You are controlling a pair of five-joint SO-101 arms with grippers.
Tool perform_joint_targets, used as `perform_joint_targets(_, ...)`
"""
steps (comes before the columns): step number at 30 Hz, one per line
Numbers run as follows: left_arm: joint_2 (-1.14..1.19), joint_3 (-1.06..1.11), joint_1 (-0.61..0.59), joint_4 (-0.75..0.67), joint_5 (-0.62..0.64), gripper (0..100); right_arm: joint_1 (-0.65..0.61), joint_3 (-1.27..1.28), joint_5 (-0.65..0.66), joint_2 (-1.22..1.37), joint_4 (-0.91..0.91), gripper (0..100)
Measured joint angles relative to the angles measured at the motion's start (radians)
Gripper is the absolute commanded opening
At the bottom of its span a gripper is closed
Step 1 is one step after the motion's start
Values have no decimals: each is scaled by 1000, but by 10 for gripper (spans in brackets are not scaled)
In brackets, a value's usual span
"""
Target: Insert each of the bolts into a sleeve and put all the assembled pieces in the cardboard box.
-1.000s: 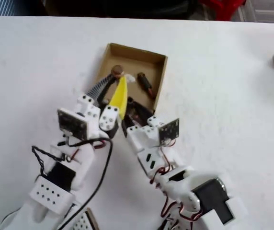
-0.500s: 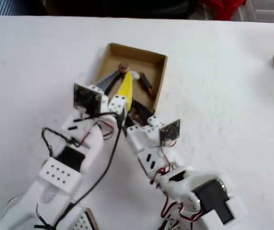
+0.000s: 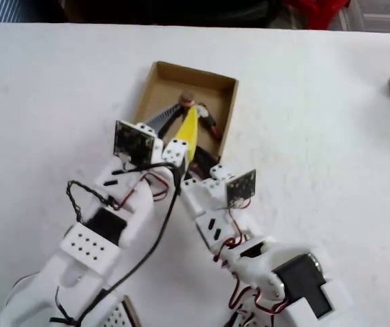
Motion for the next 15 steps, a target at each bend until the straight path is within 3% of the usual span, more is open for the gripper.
perform_joint_targets(15,0,92,-2,-8,-2,20,-5,0,0,0,0,15)
